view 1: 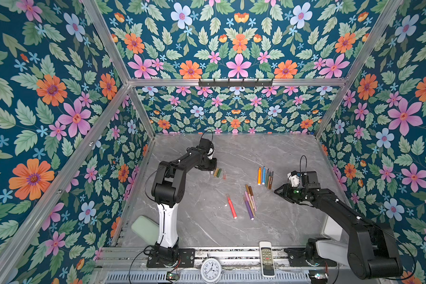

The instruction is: Open the pen caps

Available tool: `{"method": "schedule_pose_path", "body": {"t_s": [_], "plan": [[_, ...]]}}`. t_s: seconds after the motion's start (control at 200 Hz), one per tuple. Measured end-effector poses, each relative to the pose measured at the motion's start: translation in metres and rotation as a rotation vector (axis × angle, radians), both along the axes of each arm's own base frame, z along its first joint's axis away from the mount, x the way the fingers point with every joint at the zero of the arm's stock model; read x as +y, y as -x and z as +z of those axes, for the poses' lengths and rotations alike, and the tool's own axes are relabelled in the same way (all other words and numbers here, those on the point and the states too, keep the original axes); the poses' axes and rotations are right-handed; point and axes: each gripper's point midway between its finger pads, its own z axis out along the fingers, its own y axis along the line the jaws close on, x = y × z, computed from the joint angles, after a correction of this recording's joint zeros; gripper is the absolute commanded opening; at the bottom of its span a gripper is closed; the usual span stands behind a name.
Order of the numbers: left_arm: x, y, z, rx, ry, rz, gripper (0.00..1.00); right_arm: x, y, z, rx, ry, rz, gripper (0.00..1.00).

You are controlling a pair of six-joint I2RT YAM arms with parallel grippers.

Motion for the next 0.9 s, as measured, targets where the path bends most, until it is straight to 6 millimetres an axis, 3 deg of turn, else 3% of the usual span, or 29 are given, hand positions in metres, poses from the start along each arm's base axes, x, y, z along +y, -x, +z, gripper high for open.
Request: {"method": "schedule_pose_path", "body": {"t_s": [0.24, 0.9], "plan": [[0.003, 0.007, -0.003, 0.016, -0.003, 0.003, 0.36, 0.000, 0.006, -0.005, 0.016, 0.000, 0.000, 0.40], [0.000, 0.011, 0.002, 0.022, 0.027, 0.025, 0.37, -0.001, 0.027, 0.005, -0.017, 0.000, 0.001, 0.38]]}}
